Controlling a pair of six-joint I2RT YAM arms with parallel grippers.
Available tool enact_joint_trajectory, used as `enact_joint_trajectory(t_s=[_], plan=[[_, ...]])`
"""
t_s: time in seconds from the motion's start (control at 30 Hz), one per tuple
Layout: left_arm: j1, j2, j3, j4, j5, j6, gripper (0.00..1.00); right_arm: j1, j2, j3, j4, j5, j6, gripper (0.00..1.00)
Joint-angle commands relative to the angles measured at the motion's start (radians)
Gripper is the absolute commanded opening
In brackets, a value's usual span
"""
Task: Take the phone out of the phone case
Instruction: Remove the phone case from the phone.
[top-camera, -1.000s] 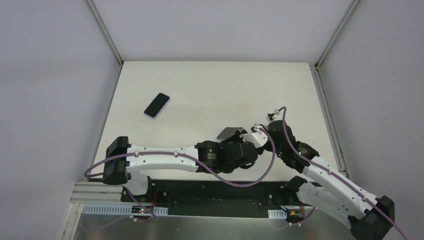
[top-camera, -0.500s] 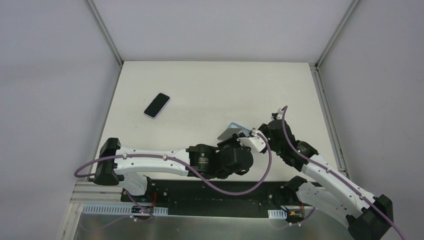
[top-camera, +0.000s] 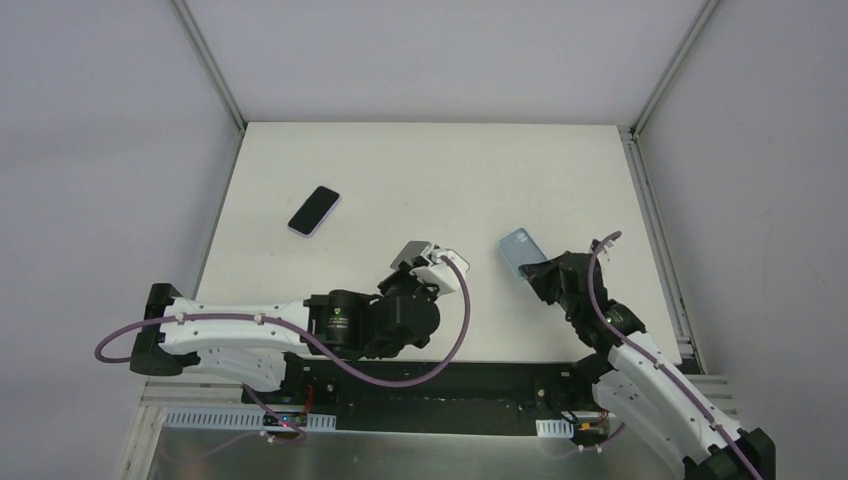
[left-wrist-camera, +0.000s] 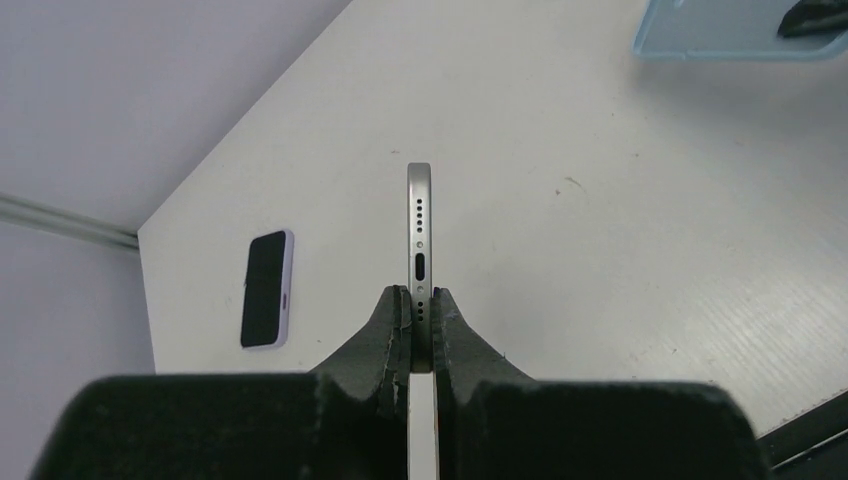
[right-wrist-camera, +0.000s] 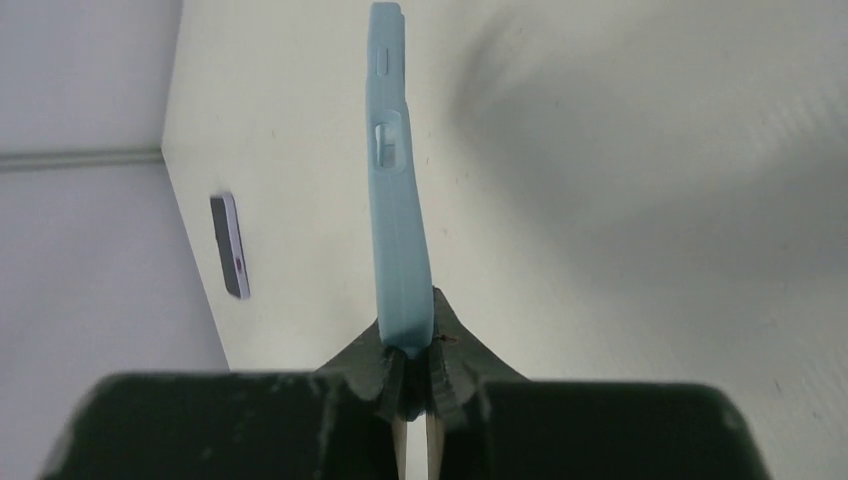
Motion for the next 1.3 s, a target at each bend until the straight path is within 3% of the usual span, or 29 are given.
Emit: enact_joint_trajectory(t_s=[0.0,0.13,0.23,0.4,0.63,0.93,1.2,1.27], plan=[[0.005,-0.070,-0.075,0.051,-0.059,-0.043,0.00,-0.066,0.045,-0.048,0.338,0.180,0.154,0.00],[0.004,-0.112,-0.176,0.102,-0.050,-0.076,0.00,-0.123,0.196,-0.020,0.459,0.280,0.182,0.00],[0.004,-0.154,-0.244,0.166,-0.045,-0.067,0.00,-0.202,0.366,0.015,0.565,0.248,0.218,0.00],[0.004,-0.250,-0.327,0.261,0.004,-0.058,0.00,-0.332,0.721,0.174,0.815,-0.081,0.272,0.00],[0.004,-0.298,-0.369,0.270,-0.007,-0.067,0.00,-0.309,1.023,0.366,0.903,-0.149,0.335,0.00],[0.004,-0.281,-0.380,0.309,-0.004,-0.055,0.00,-0.232,1.176,0.398,0.896,-0.027,0.396,0.00],[0.004,-0.212,-0.332,0.316,0.000,-0.019,0.00,-0.216,1.192,0.435,0.810,0.025,0.347,0.00],[0.004,-0.196,-0.319,0.316,0.009,-0.020,0.00,-0.219,1.200,0.448,0.781,0.012,0.329,0.08]])
